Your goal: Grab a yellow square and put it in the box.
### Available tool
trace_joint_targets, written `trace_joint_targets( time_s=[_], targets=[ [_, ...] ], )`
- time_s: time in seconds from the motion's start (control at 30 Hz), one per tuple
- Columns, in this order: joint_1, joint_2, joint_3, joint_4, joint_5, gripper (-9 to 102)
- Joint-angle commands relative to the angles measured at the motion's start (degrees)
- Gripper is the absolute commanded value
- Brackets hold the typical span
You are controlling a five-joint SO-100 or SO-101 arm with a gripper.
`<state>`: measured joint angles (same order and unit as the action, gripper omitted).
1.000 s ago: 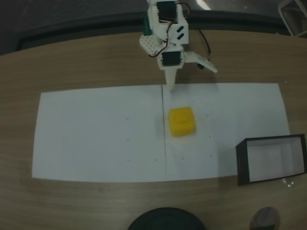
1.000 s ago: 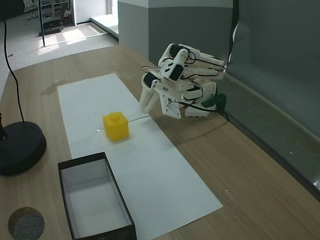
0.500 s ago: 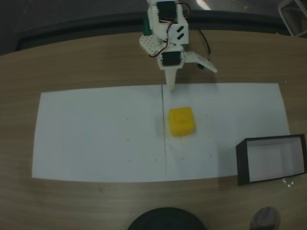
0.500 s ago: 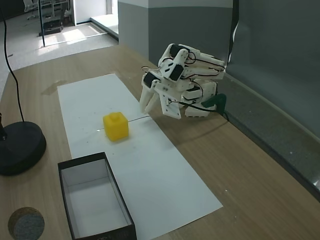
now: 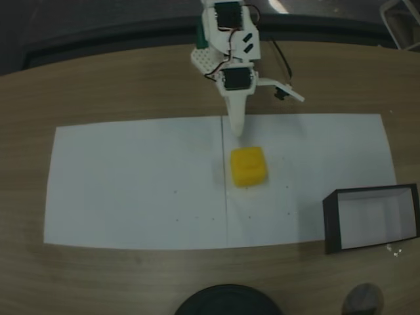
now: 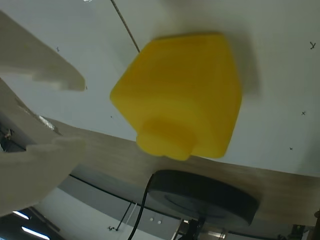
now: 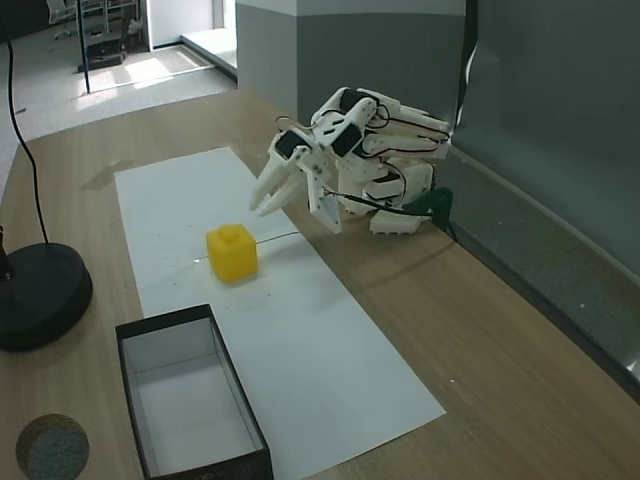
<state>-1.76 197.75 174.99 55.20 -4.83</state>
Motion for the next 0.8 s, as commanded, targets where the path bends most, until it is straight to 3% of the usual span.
trace_joint_targets(
  time_s=[0.0,0.33,0.57,0.77],
  targets=[
    [-0.09,1.41,-5.1,-3.25,-2.9,17],
    [-1.58,-4.75,-20.21,2.29,-2.99,34],
    [-2.2,-28.48,-32.61,3.25,1.41,36],
    [-2.72,-52.82,-47.11,13.1,1.76,36]
  ],
)
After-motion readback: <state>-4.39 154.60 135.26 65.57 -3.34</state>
